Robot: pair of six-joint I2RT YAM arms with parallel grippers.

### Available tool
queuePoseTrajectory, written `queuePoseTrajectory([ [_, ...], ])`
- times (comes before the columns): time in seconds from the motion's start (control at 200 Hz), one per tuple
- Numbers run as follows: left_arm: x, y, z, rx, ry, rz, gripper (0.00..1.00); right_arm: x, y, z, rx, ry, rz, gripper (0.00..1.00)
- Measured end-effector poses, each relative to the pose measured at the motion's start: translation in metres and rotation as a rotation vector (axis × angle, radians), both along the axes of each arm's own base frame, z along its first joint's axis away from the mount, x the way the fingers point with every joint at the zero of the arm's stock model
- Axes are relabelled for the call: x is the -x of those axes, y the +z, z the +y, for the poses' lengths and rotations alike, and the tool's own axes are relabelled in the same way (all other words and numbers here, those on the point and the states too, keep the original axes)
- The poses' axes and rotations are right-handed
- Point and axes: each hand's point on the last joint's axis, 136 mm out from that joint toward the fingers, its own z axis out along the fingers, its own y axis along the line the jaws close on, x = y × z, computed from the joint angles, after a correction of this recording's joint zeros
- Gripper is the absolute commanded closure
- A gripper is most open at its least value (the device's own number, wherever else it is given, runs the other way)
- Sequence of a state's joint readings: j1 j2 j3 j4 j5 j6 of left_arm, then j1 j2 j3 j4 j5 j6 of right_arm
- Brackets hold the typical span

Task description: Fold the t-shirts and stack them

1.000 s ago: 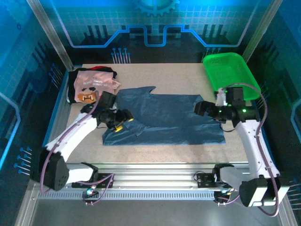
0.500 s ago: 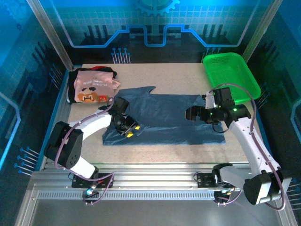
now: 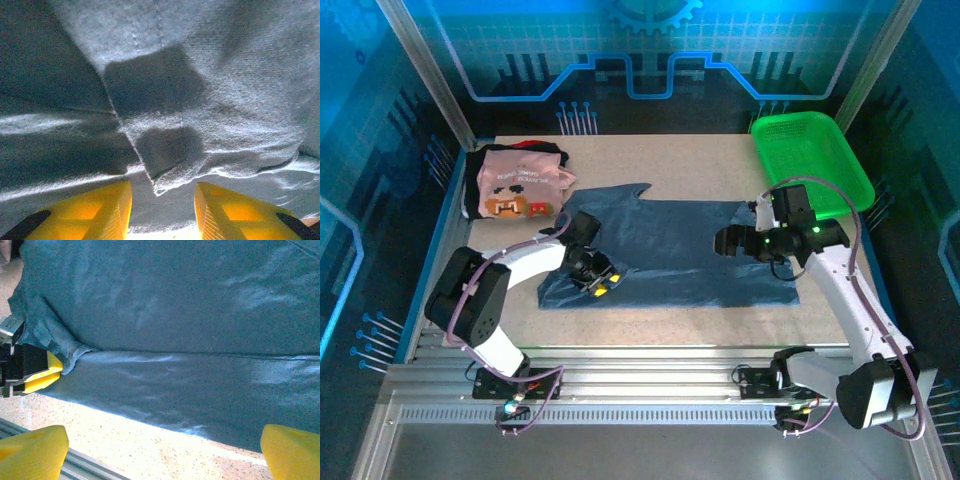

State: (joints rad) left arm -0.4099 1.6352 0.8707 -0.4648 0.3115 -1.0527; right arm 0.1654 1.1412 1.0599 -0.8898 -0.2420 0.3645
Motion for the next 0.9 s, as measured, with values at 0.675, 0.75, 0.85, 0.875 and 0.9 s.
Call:
queuePoseTrajectory([
  [0.675, -0.009, -0.004, -0.004, -0.001, -0.005, 0.0, 0.87, 0.004, -0.005, -0.006, 0.027, -0.017, -0.004, 0.0],
  [0.75, -0.009, -0.004, -0.004, -0.001, -0.005, 0.0, 0.94, 0.005, -0.006, -0.006, 0.028, -0.018, 0.0, 0.0],
  [0.85, -0.009, -0.004, -0.004, -0.002, -0.011, -0.002, 1.0, 0.005, -0.007, -0.006, 0.027, -0.021, 0.003, 0.0],
  [0.875, -0.01, -0.003, -0.004, -0.001, -0.011, -0.003, 1.0, 0.005, -0.007, -0.006, 0.026, -0.023, 0.004, 0.0],
  [0.9, -0.011, -0.002, -0.005, 0.0, -0.011, -0.006, 1.0, 0.005, -0.007, -0.006, 0.026, -0.023, 0.004, 0.0],
])
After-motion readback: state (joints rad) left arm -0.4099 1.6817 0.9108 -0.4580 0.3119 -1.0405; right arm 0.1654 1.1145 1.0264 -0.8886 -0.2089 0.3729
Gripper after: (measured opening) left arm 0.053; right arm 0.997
